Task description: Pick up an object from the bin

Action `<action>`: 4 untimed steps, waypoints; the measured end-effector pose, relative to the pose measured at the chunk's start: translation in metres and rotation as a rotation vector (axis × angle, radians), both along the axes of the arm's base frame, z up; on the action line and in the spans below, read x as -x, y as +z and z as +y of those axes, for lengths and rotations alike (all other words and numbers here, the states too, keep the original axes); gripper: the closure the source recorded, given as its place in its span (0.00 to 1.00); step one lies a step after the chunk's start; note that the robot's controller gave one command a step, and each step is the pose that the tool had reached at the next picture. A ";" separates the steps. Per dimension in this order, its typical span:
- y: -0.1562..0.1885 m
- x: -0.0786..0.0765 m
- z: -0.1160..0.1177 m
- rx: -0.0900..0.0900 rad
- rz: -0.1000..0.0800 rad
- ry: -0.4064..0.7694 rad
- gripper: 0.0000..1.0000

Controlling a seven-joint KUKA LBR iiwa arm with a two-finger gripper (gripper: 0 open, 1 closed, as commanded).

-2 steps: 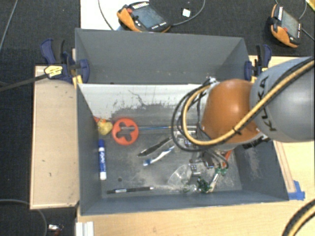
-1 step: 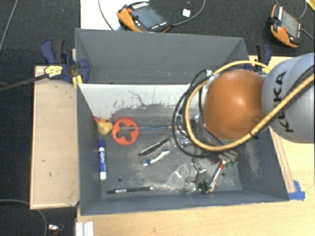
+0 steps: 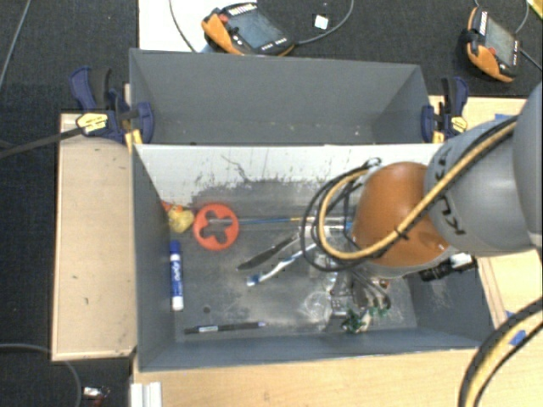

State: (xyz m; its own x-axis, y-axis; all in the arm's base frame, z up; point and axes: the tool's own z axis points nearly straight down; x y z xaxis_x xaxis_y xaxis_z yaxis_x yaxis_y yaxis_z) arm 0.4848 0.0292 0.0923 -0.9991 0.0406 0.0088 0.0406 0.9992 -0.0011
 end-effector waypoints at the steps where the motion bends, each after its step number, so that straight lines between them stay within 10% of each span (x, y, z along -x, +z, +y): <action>1: 0.063 0.007 0.077 -0.009 -0.049 0.292 0.00; 2: -0.004 -0.017 -0.017 0.002 -0.008 -0.014 0.00; 3: 0.008 0.001 0.041 -0.013 -0.042 0.116 0.00; 4: -0.005 -0.021 -0.014 0.001 -0.023 -0.026 1.00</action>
Offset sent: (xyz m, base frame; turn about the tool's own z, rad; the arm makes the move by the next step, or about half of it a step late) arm 0.0167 -0.0157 -0.0034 0.0115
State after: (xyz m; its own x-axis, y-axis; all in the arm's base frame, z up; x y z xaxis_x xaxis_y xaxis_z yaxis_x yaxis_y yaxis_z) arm 0.5061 0.0156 0.0878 -0.9977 0.0670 -0.0140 0.0670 0.9978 -0.0005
